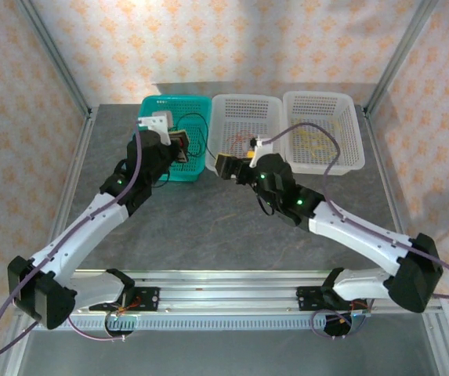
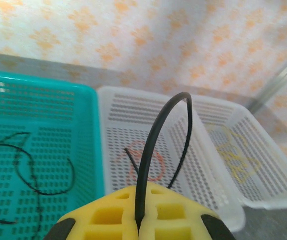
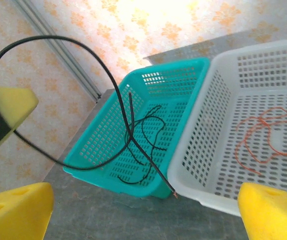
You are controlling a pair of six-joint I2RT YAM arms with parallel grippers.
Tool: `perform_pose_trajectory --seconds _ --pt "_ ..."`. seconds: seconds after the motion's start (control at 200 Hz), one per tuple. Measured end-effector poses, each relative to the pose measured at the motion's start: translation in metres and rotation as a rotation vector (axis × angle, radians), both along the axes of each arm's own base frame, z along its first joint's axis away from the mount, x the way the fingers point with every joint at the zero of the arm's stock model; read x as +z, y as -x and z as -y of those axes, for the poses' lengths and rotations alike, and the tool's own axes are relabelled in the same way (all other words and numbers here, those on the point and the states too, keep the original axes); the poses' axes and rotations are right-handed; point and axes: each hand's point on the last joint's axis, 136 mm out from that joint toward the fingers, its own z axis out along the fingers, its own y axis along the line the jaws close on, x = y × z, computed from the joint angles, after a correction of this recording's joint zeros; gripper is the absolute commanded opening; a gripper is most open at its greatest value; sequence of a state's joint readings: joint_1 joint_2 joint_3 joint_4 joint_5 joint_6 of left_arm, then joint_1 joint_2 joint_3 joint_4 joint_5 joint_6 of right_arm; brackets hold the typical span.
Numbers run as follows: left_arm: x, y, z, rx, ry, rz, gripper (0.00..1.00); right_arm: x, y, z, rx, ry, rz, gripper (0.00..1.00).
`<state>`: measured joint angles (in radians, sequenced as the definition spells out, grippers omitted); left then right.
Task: Untangle the cables
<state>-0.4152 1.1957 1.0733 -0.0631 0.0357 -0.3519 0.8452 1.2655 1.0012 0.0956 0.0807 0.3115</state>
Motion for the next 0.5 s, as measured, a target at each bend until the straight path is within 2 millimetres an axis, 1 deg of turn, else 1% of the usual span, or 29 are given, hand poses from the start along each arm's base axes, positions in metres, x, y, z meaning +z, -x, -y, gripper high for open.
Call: perform_pose_trajectory --seconds 0.095,0.185,0.28,0.39,0.501 --pt "0.002 -0.017 -0.024 0.067 -0.021 -0.012 0.00 -0.002 -0.010 -0.014 0.012 0.002 -0.002 0.94" --pt "0.001 -0.028 -0.043 0.119 -0.032 -0.021 0.00 -0.005 -0.020 -0.026 0.013 0.006 -0.006 0.94" --pt "-0.006 -0.038 -0.061 0.159 -0.041 -0.041 0.00 -0.009 -0.032 -0.038 0.007 0.010 -0.008 0.94" --pt "-0.015 -0.057 -0.080 0.196 -0.048 -0.069 0.00 -0.008 -0.044 -0.049 -0.001 0.012 -0.009 0.93" --pt "-0.029 -0.073 -0.093 0.210 -0.050 -0.103 0.00 -0.006 -0.048 -0.054 -0.003 0.005 -0.009 0.92"
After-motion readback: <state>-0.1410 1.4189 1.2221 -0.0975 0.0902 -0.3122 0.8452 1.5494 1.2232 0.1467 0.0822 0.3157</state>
